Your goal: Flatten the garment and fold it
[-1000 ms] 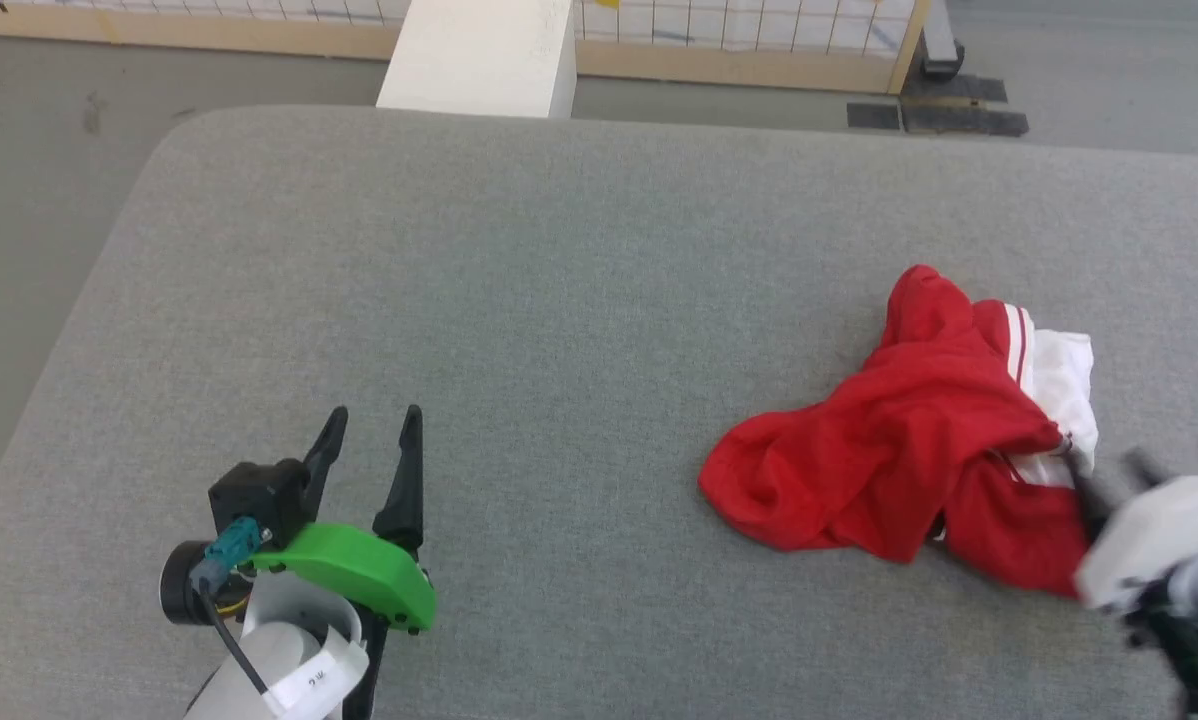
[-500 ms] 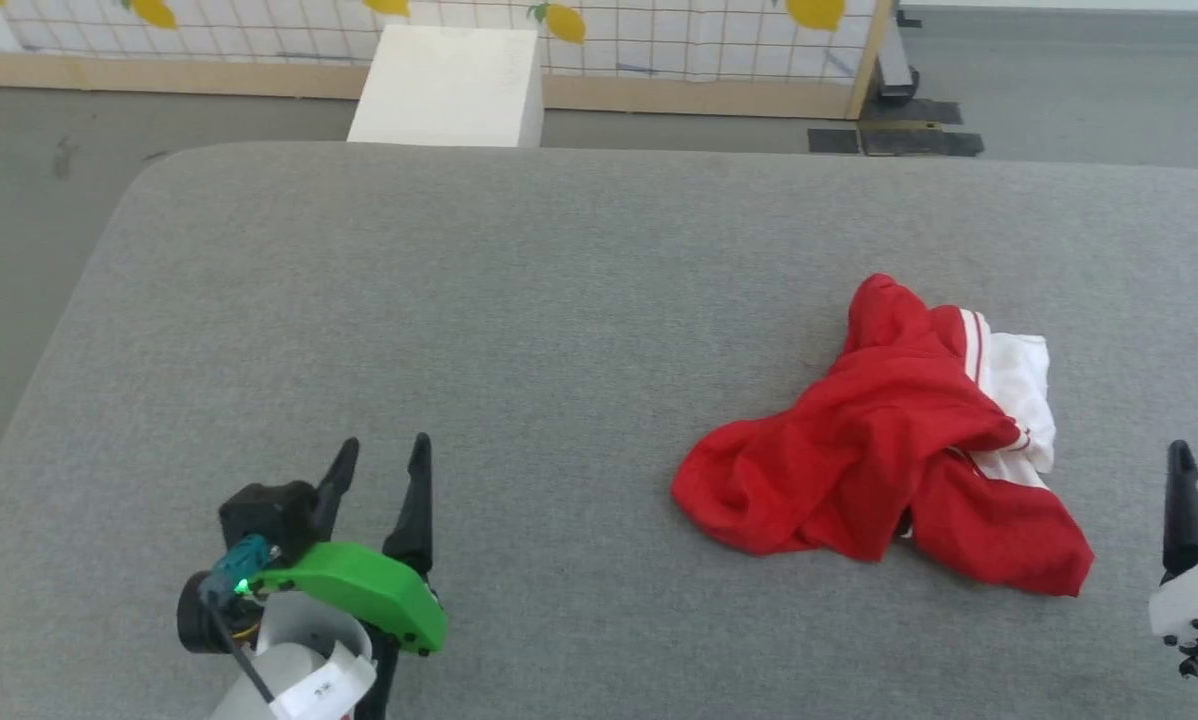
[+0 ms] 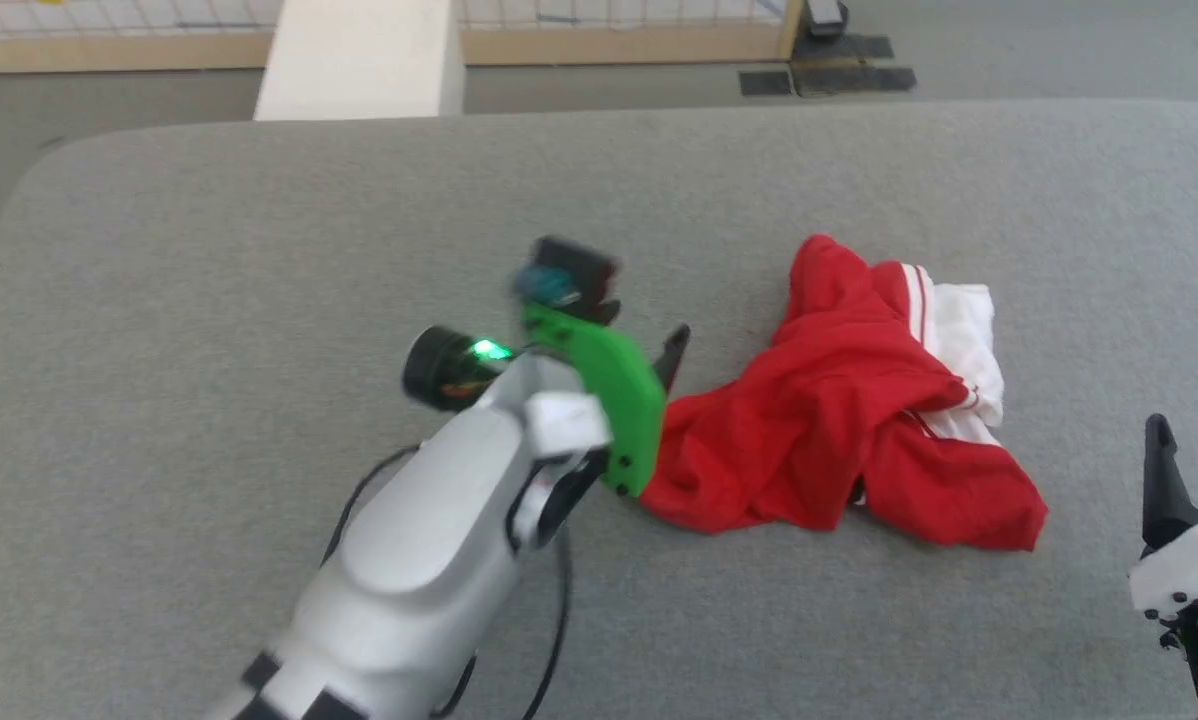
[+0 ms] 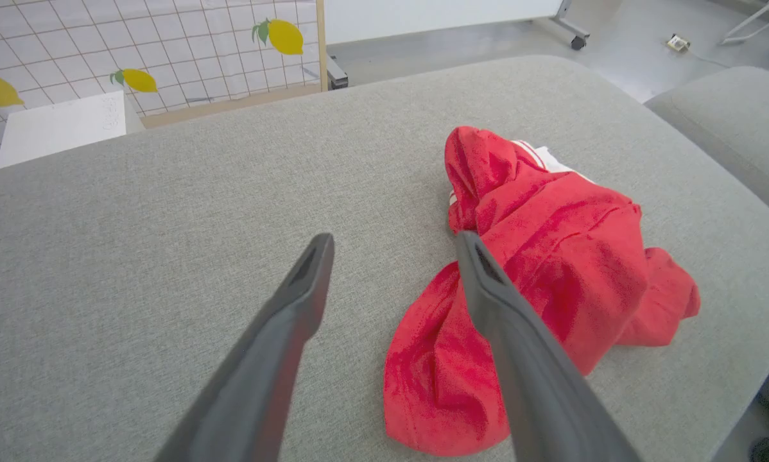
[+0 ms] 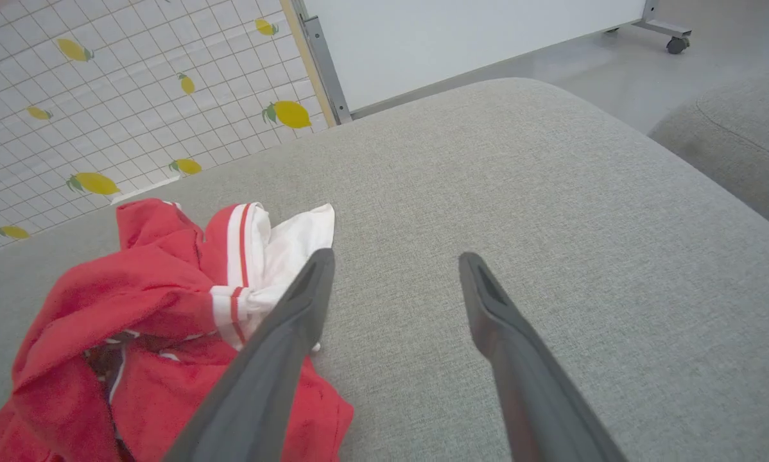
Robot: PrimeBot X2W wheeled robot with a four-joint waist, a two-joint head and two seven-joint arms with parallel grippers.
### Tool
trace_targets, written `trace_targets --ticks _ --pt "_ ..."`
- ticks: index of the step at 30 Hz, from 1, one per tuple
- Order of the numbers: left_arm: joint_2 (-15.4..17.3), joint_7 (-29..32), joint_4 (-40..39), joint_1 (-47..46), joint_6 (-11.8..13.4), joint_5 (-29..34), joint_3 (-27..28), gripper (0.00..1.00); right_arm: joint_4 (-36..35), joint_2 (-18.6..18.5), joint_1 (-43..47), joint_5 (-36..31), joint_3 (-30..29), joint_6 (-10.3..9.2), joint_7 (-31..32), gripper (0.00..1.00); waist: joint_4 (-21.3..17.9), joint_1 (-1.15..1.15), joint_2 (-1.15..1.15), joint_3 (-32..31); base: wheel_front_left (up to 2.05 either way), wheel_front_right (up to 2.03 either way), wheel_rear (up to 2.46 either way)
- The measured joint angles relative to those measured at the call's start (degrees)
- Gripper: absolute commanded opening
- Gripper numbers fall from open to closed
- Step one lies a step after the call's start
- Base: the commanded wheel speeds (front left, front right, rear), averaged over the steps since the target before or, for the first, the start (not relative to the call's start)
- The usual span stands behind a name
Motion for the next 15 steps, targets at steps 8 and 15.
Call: trace_targets --ticks 8,15 --pt "-1.90 20.29 13.61 -11.65 -2.55 2.20 -7.77 1.00 1.34 0.02 -1.80 1.02 1.27 0.00 -0.55 1.00 -3.49 0.00 0.00 3.82 0.00 0.00 0.00" --pt "-2.42 23.38 19.75 -12.95 -4.74 2.05 -10.15 1.00 2.70 0.02 -2.64 1.60 1.36 0.00 -1.89 1.00 -6.33 0.01 0.00 7.49 0.00 0.00 0.00"
